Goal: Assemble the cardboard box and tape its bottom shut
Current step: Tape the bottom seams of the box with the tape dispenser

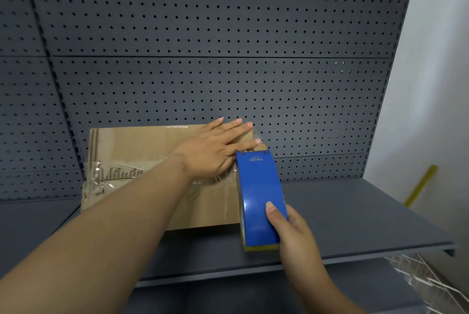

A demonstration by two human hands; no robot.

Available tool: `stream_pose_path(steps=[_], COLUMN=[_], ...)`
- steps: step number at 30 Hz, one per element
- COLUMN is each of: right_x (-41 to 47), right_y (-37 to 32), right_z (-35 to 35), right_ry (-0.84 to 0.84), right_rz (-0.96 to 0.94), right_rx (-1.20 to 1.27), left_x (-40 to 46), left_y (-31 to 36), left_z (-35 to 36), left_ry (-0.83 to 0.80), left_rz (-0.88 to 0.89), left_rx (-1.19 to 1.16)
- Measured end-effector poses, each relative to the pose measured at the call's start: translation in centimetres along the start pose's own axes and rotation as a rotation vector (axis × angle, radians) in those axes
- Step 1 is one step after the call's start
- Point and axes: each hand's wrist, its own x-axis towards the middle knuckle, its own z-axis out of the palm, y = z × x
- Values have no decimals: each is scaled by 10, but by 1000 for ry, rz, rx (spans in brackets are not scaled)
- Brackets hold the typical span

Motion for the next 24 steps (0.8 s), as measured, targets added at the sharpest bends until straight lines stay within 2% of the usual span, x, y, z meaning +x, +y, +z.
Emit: stream_pose_path(steps=[9, 24], right_x=[-8, -46], right_y=[11, 39], right_z=[-1, -26], right_ry=[96, 128], right_rz=[-49, 28], right_rx=[-48, -186], left_x=[2, 0], left_y=[5, 12], left_z=[-2, -6], left_ry=[4, -40], left_rz=[-51, -93], left_rx=[65, 82])
